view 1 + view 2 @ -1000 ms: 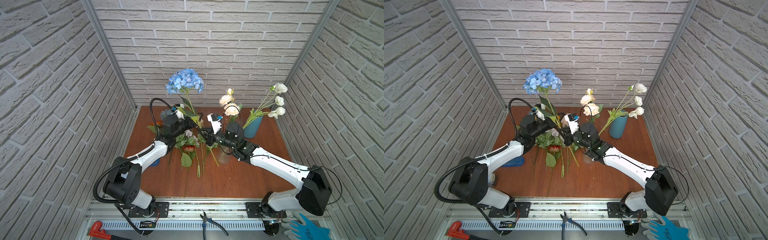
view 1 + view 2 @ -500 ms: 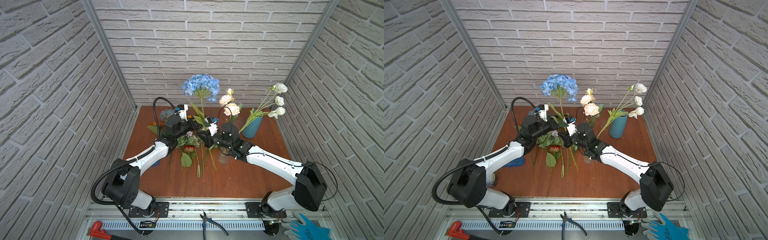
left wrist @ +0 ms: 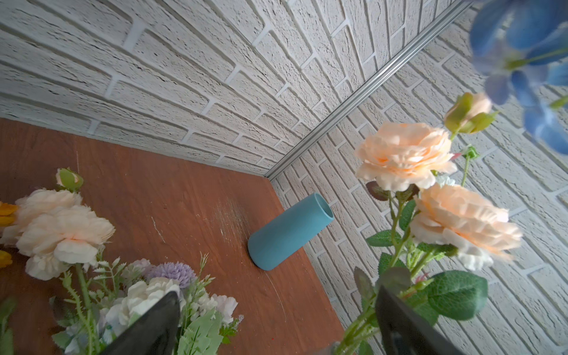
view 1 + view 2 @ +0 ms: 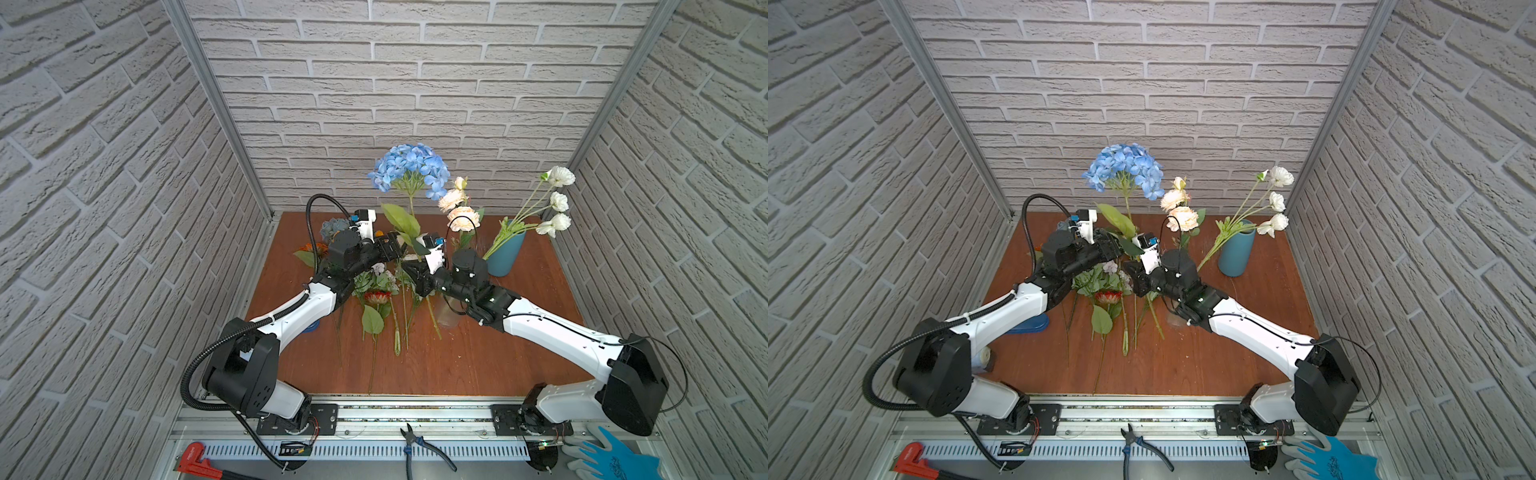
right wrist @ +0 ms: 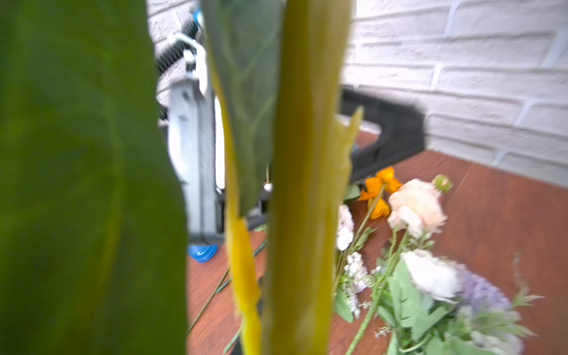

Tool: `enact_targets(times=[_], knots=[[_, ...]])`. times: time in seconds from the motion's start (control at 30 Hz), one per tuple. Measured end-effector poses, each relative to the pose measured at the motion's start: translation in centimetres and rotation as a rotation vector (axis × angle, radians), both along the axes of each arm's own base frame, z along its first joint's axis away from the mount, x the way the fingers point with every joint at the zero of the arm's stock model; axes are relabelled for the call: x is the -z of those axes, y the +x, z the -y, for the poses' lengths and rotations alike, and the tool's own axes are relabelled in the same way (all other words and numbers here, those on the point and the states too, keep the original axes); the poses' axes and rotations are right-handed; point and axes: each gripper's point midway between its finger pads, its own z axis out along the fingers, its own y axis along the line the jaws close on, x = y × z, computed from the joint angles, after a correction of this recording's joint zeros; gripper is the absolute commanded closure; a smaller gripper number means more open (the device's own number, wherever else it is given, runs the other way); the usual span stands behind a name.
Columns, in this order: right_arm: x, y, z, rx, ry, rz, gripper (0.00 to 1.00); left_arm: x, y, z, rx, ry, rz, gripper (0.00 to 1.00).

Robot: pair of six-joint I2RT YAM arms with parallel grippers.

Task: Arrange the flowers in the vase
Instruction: 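Carry the blue hydrangea over the glass vase and lower its stem inside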

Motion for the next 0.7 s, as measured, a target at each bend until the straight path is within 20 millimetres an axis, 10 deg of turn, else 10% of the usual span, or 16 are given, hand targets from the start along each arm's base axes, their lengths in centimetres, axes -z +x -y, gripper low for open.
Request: enact_targets(times=[0.7], knots=[[-11.4, 1.4, 4.8, 0.206, -0.093, 0.437, 0.94, 2.8, 0.1, -5.6, -0.188, 0.055, -0.064, 0.02]])
